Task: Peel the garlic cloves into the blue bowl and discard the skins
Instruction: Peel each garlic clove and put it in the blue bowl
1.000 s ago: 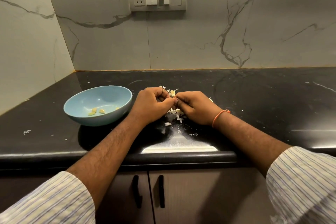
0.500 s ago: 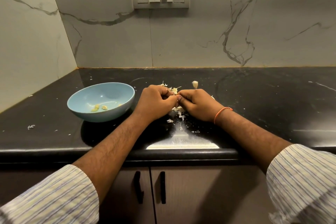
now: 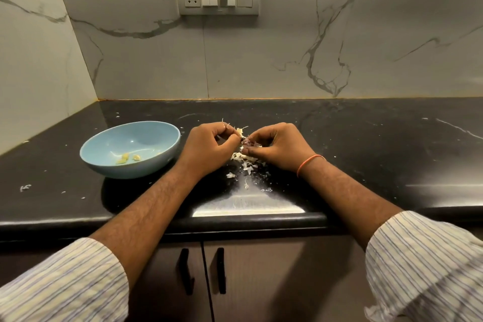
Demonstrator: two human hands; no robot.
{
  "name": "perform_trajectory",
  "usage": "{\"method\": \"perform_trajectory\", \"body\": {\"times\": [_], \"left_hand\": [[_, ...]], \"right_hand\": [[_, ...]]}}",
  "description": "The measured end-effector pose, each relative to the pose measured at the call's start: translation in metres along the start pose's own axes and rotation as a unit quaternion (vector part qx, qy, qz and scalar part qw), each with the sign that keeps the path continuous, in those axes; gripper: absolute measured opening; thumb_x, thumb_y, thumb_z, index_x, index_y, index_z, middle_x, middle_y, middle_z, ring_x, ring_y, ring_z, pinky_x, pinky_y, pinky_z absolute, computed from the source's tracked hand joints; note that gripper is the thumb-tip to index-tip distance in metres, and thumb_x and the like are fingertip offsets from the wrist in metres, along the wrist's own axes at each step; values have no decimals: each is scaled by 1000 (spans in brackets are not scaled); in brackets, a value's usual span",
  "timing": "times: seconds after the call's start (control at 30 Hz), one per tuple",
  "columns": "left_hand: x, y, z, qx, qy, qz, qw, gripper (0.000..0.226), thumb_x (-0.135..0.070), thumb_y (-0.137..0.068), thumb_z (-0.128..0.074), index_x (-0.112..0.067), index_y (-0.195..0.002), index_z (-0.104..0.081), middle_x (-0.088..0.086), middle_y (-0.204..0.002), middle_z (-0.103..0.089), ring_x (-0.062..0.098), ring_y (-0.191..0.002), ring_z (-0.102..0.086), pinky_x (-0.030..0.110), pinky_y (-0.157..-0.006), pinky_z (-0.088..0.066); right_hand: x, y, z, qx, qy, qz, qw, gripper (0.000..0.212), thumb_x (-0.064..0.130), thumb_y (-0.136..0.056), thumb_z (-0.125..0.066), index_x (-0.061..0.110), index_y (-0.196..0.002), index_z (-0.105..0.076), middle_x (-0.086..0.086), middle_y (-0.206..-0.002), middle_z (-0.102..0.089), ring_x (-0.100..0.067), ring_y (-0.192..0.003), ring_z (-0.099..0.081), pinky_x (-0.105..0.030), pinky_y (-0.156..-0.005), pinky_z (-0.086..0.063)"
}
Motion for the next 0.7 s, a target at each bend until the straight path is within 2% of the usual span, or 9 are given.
{"method": "perform_trajectory", "body": {"times": [0.13,0.2,0.27,0.33,0.37,0.47,0.57,0.63,0.7], "left_hand": [[-3,0,-2,14,-3,-17,1000,11,-23,-94,-71,-27,-92,-81,-14,-71,-74,9,-59,-64,24,-58,-54],[-4,1,-5,25,-9,-27,999,12,-24,-96,-72,-28,-97,-83,-12,-73,-76,12,-60,-66,29,-59,-57],[-2,0,-7,37,-17,-33,999,12,-27,-94,-74,-30,-100,-85,-11,-77,-78,16,-63,-69,36,-62,-62],[-3,1,-9,49,-19,-42,998,13,-34,-91,-77,-32,-101,-85,-14,-85,-79,17,-71,-73,41,-71,-64],[-4,1,-10,51,-19,-46,997,15,-36,-89,-77,-33,-102,-85,-15,-88,-79,16,-75,-74,42,-75,-64],[-5,1,-9,47,-26,-53,997,13,-29,-90,-80,-31,-101,-85,-13,-90,-79,11,-80,-74,40,-80,-64],[-7,2,-10,47,-34,-63,996,13,-27,-91,-79,-30,-102,-85,-13,-91,-79,11,-80,-74,40,-79,-64],[-9,3,-10,47,-34,-68,996,13,-26,-91,-78,-30,-102,-84,-12,-90,-79,10,-77,-72,38,-77,-64],[-10,3,-9,43,-34,-71,996,13,-25,-91,-78,-30,-102,-85,-13,-88,-79,9,-73,-71,35,-74,-64]], "right_hand": [[7,-1,8,3,63,-10,998,23,39,-96,-74,26,-114,-81,11,-100,-75,-6,-84,-65,-24,-77,-54],[10,-5,17,12,93,-11,996,19,28,-96,-76,25,-113,-82,8,-105,-74,-7,-86,-65,-22,-79,-48],[11,-7,24,54,127,-25,990,30,20,-90,-82,27,-120,-79,9,-112,-72,-5,-83,-64,-16,-78,-44],[12,-3,42,83,164,-57,981,37,23,-89,-83,28,-125,-76,13,-107,-71,3,-77,-62,-13,-74,-43],[12,1,53,96,182,-77,975,36,25,-89,-84,27,-123,-77,14,-101,-71,3,-78,-64,-13,-73,-44],[-9,15,78,158,291,-142,933,30,32,-85,-86,26,-114,-80,9,-97,-77,-12,-89,-72,-24,-76,-51],[-43,41,94,215,351,-233,881,32,40,-81,-89,27,-109,-77,5,-95,-75,-16,-81,-73,-25,-64,-55],[-57,54,98,222,326,-276,876,32,38,-84,-87,25,-111,-75,0,-97,-75,-16,-76,-75,-26,-61,-59],[-60,56,98,207,276,-292,892,30,29,-85,-87,20,-110,-75,-3,-96,-77,-17,-74,-78,-29,-67,-65]]}}
Point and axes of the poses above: each hand's wrist, its own y-axis away from the middle knuckle, its own z-axis out of the back of the hand, x = y × z, the point moved 10 cm from there along -y, towards the middle knuckle
